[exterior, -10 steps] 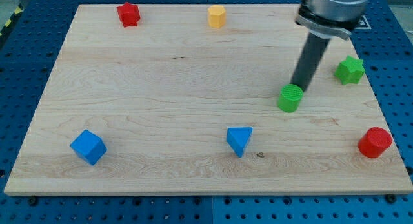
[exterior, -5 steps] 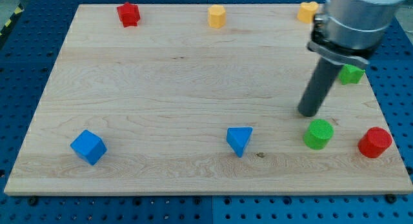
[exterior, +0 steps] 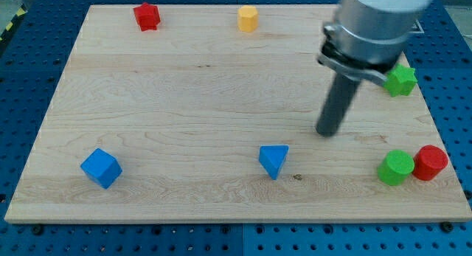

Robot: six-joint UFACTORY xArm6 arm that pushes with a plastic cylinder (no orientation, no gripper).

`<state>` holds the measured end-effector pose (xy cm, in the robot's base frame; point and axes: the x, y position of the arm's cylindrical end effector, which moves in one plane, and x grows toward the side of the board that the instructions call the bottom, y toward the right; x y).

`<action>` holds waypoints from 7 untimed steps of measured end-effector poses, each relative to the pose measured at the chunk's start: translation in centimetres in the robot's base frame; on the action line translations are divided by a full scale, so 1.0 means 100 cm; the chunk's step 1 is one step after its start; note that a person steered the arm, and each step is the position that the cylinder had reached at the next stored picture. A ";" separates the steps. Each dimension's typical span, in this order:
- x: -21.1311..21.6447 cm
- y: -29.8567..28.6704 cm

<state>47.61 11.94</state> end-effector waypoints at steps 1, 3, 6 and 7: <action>-0.088 0.006; -0.164 0.140; -0.058 0.137; 0.000 0.131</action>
